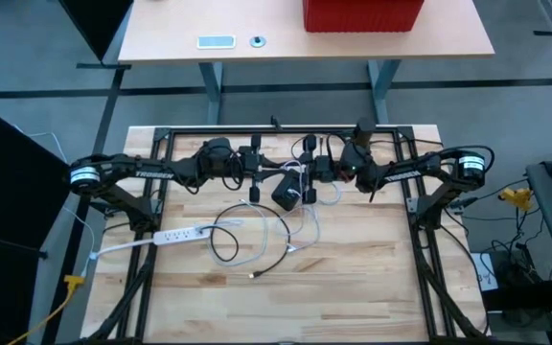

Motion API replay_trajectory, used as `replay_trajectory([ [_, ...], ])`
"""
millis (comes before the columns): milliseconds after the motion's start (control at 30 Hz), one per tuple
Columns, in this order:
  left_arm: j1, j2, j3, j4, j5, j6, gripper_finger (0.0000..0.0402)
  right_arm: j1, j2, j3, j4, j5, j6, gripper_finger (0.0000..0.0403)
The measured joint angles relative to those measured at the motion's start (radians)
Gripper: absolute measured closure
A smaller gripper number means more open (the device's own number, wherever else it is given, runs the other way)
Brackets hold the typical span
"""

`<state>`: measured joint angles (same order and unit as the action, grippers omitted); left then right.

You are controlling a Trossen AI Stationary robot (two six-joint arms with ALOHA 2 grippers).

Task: Insert USB
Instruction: Insert the purple charger cable into the black outlet extension

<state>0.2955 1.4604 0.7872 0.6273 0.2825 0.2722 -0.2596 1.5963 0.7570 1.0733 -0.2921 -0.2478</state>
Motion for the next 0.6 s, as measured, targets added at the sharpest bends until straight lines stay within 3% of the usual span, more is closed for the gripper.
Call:
replay_trajectory([
  [300,0.001,-0.009,0.000,-0.024,0.001,0.011,0.0395,0.000,-0.022,0.000,-0.047,0.023,-0.016,0.0305],
  [600,0.001,-0.010,0.000,-0.024,-0.009,0.022,0.0395,0.000,-0.050,-0.001,-0.096,0.057,-0.044,0.0327],
])
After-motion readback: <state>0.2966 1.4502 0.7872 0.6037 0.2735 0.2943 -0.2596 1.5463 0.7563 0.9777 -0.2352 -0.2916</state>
